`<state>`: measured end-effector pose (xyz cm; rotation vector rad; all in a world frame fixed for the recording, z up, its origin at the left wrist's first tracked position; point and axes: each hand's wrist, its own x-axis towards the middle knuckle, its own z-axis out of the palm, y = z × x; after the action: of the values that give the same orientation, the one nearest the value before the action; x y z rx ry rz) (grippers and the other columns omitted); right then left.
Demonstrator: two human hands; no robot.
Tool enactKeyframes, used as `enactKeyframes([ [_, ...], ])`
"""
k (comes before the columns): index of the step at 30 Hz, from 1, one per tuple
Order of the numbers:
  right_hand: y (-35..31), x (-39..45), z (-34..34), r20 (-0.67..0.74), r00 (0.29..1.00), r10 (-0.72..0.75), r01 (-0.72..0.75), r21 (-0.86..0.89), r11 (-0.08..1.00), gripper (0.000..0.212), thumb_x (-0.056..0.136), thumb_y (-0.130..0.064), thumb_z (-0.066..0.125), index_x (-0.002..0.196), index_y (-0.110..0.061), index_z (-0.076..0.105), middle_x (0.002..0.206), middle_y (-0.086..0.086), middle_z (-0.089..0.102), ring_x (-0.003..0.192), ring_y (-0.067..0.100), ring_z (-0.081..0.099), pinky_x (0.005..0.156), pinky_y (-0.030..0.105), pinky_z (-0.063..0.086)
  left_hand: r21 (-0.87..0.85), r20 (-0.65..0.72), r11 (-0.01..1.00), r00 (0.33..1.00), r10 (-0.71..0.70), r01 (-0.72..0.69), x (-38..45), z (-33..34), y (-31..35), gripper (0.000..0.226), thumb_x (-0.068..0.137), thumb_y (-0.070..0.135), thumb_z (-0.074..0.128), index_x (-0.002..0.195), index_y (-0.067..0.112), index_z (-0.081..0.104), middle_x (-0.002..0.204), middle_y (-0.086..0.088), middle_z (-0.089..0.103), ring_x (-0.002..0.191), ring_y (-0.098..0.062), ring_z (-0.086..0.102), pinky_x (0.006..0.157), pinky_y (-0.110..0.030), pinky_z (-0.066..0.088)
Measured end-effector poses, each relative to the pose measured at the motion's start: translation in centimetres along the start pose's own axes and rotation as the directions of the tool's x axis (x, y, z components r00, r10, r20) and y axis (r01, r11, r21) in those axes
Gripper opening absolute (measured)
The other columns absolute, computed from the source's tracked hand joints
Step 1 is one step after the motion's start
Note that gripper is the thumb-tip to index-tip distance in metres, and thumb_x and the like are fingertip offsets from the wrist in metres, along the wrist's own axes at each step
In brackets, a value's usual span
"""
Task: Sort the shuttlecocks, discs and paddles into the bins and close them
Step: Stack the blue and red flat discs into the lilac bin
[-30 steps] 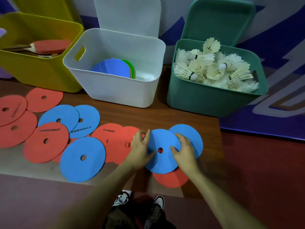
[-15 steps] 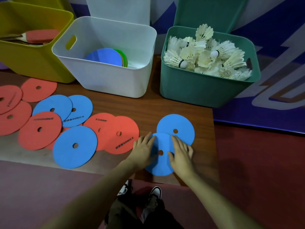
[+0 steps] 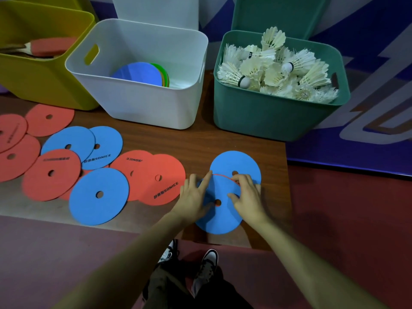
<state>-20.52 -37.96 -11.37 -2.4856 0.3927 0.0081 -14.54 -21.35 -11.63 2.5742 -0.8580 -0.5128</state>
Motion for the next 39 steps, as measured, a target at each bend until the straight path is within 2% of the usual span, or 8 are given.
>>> enactKeyframes([
  [7, 1.1, 3.6, -2.1, -0.221, 0.971, 0.087, -0.091, -0.007, 0.996, 0.035, 0.077, -0.01, 0.07, 0.108, -0.011, 0.054, 0.115, 0.004, 0.051, 0.113, 0.023, 0.048, 0.093, 0.031, 0.024, 0.021, -0.079, 0.997, 0.994, 0.079, -0.078, 4.8, -1.9, 2.2, 0.088, 0.087, 0.023, 0.06, 0.15, 0.019, -0.001, 0.142, -0.013, 0.02, 0.121, -0.028, 0.029, 0.096, -0.033, 0.027],
  [13, 3.1, 5.3, -1.3, -0.035, 0.969, 0.243, -0.246, -0.105, 0.964, 0.048, 0.088, -0.019, 0.059, 0.133, -0.015, 0.04, 0.148, 0.006, 0.032, 0.139, 0.02, 0.026, 0.108, 0.038, 0.017, 0.0, 0.058, 0.992, 0.99, -0.128, 0.128, 6.9, -0.4, 2.6, 0.086, 0.089, 0.039, 0.056, 0.149, 0.012, 0.001, 0.154, -0.01, 0.007, 0.139, -0.031, 0.012, 0.111, -0.041, 0.017],
  [17, 3.1, 4.7, -1.0, -0.057, 0.969, 0.239, -0.242, -0.061, 0.968, 0.053, 0.09, -0.017, 0.055, 0.139, -0.016, 0.034, 0.143, 0.001, 0.04, 0.134, 0.018, 0.033, 0.107, 0.033, 0.017, -0.011, 0.059, 0.994, 0.993, -0.106, 0.107, 6.7, 0.1, 2.5, 0.078, 0.092, 0.039, 0.052, 0.15, 0.016, 0.004, 0.156, -0.005, 0.008, 0.141, -0.027, 0.009, 0.112, -0.041, 0.013],
  [21, 2.9, 4.7, -1.3, -0.076, 0.961, 0.267, -0.274, -0.099, 0.957, 0.065, 0.086, -0.017, 0.061, 0.143, -0.019, 0.03, 0.137, 0.005, 0.036, 0.125, 0.025, 0.034, 0.105, 0.035, 0.021, -0.065, 0.054, 0.993, 0.994, -0.096, 0.1, 6.9, -0.2, 2.9, 0.082, 0.088, 0.038, 0.059, 0.149, 0.019, 0.007, 0.147, -0.006, 0.02, 0.129, -0.027, 0.023, 0.105, -0.037, 0.024],
  [25, 3.2, 4.0, -1.6, -0.077, 0.964, 0.253, -0.259, -0.075, 0.963, 0.061, 0.082, -0.018, 0.066, 0.138, -0.016, 0.039, 0.13, 0.008, 0.037, 0.122, 0.027, 0.034, 0.101, 0.032, 0.02, -0.11, 0.087, 0.982, 0.986, -0.143, 0.152, 6.2, -0.1, 2.8, 0.093, 0.081, 0.041, 0.068, 0.149, 0.017, 0.008, 0.138, -0.01, 0.022, 0.123, -0.028, 0.026, 0.103, -0.036, 0.027],
  [31, 3.7, 3.0, -2.4, 0.025, 0.956, 0.291, -0.29, -0.031, 0.957, 0.068, 0.088, -0.025, 0.06, 0.146, -0.024, 0.024, 0.139, 0.007, 0.037, 0.127, 0.032, 0.037, 0.105, 0.041, 0.027, -0.13, 0.08, 0.982, 0.989, -0.126, 0.136, 5.8, -0.5, 2.6, 0.097, 0.076, 0.044, 0.071, 0.148, 0.02, 0.011, 0.138, -0.008, 0.025, 0.122, -0.027, 0.028, 0.103, -0.036, 0.027],
  [34, 4.0, 2.5, -2.7, 0.018, 0.954, 0.301, -0.301, 0.084, 0.95, 0.067, 0.086, -0.023, 0.062, 0.144, -0.027, 0.029, 0.139, 0.005, 0.038, 0.125, 0.032, 0.042, 0.1, 0.046, 0.04, -0.176, 0.064, 0.978, 0.993, -0.103, 0.113, 5.6, -0.4, 2.9, 0.096, 0.076, 0.039, 0.074, 0.148, 0.02, 0.013, 0.131, -0.01, 0.027, 0.119, -0.027, 0.03, 0.101, -0.036, 0.029],
  [39, 3.9, 1.2, -3.0, 0.013, 0.96, 0.281, -0.28, 0.097, 0.955, 0.063, 0.086, -0.027, 0.061, 0.141, -0.034, 0.031, 0.136, 0.0, 0.042, 0.123, 0.026, 0.046, 0.095, 0.048, 0.045, -0.228, 0.069, 0.968, 0.993, -0.094, 0.107, 5.2, -0.1, 2.8, 0.105, 0.072, 0.044, 0.076, 0.149, 0.019, 0.008, 0.147, -0.009, 0.014, 0.128, -0.029, 0.024, 0.106, -0.038, 0.025],
])
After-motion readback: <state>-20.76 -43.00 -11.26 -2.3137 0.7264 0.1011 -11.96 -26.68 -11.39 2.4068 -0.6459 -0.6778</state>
